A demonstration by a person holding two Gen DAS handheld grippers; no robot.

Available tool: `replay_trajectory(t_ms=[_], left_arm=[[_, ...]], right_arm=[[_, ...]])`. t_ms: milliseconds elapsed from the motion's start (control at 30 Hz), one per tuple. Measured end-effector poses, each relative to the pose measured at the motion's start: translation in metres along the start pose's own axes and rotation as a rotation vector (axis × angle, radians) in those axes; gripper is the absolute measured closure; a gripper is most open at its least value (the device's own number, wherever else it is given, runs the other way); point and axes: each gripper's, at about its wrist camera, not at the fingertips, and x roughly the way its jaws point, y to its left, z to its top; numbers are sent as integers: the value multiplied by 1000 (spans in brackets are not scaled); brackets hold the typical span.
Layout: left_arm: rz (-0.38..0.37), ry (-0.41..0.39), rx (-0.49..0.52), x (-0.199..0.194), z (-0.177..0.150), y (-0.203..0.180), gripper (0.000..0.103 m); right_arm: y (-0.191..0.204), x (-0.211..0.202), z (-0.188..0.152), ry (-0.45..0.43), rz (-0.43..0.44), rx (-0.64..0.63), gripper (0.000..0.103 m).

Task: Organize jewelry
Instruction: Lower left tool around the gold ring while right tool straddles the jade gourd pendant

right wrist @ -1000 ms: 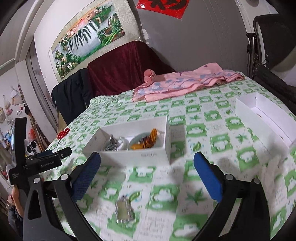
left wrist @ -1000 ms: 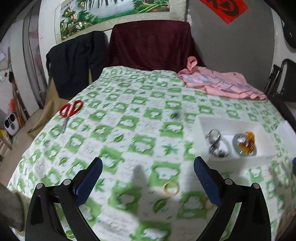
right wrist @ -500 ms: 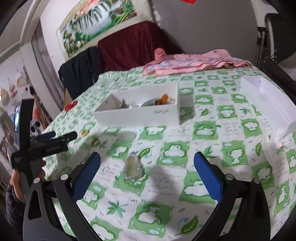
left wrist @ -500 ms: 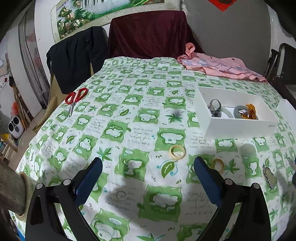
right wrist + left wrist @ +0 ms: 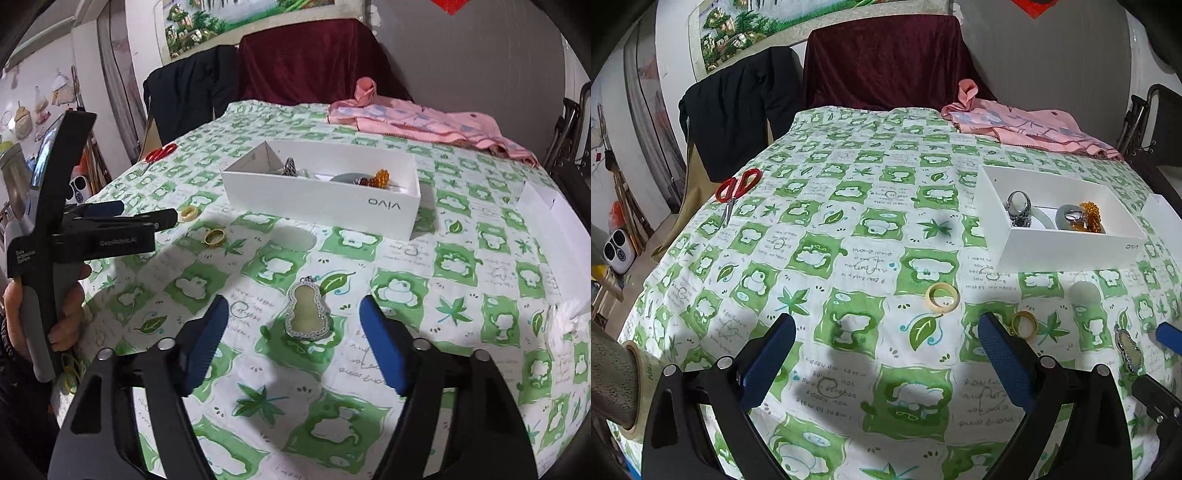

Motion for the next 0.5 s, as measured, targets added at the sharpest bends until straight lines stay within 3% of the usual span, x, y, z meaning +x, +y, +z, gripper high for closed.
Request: replay_trajectory(t_ms=[67, 200, 267, 400, 500], left_arm=[[-2, 2, 1, 0, 0, 0, 6], [-2, 1, 9, 0, 0, -1, 6], [-7, 1, 14, 0, 0, -1, 6], [-27, -12, 38, -3, -1, -6, 6], [-78, -29, 89, -8, -4, -17, 6]], right_arm=[[-1, 7, 0, 32, 5, 3, 49], [2, 17, 1, 78, -15, -11, 56], [0, 17, 1, 75, -57, 4, 76], [-30, 14, 1, 52, -8, 142, 76], [-31, 14, 2, 50, 3, 147, 76]])
